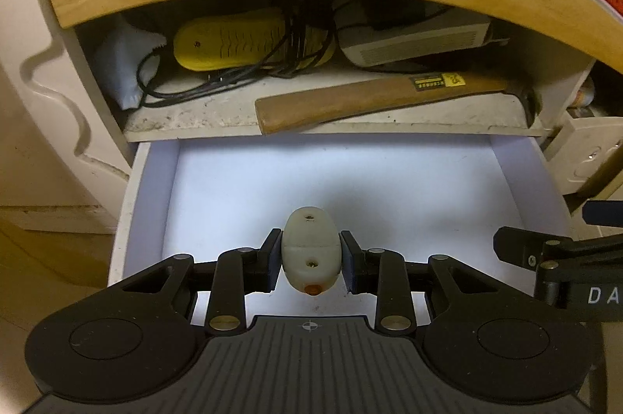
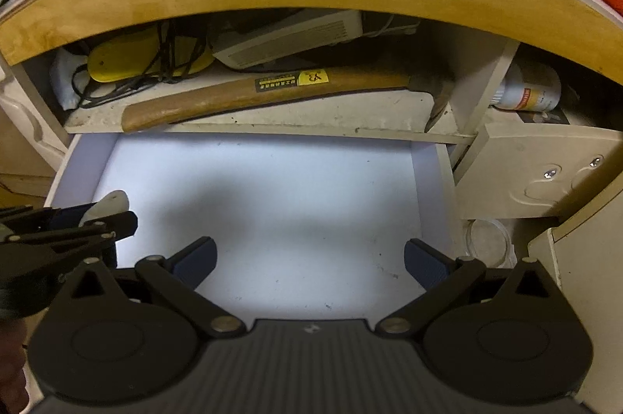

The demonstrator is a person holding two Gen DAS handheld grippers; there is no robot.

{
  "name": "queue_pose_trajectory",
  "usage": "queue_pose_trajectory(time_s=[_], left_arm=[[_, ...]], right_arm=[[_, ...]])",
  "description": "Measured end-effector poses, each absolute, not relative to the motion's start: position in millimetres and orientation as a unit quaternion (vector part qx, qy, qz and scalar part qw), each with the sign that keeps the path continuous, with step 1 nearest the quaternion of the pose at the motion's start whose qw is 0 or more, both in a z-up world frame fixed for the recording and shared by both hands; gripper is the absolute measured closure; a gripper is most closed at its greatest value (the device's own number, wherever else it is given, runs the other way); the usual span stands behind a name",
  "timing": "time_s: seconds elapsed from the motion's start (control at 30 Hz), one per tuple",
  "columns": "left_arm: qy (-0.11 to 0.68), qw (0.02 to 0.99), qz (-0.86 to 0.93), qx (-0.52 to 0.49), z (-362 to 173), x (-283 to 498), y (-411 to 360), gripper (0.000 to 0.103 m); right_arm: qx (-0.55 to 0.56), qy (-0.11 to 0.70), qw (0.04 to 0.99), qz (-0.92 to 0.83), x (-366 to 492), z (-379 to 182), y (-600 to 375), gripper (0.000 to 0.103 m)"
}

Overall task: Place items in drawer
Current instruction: 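Carry the white object down into the open white drawer with the left gripper, then lower the white object toward the drawer bottom with the left gripper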

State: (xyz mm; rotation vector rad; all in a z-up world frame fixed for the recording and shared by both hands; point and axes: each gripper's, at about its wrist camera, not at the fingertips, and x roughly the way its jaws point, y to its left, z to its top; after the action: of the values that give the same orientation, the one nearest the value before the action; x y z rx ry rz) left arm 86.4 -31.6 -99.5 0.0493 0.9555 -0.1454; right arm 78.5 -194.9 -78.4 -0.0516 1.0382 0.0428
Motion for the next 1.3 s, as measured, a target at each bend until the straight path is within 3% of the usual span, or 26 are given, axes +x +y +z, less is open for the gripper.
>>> queue_pose_trajectory(time_s=[1.3], left_arm=[[0.514, 0.855, -0.069, 0.008, -166.7, 146.7, -31.4, 0.074]], right_arm=[[-0.021, 0.515, 0.857, 0.021, 98.9, -113.1, -195.5, 0.0]])
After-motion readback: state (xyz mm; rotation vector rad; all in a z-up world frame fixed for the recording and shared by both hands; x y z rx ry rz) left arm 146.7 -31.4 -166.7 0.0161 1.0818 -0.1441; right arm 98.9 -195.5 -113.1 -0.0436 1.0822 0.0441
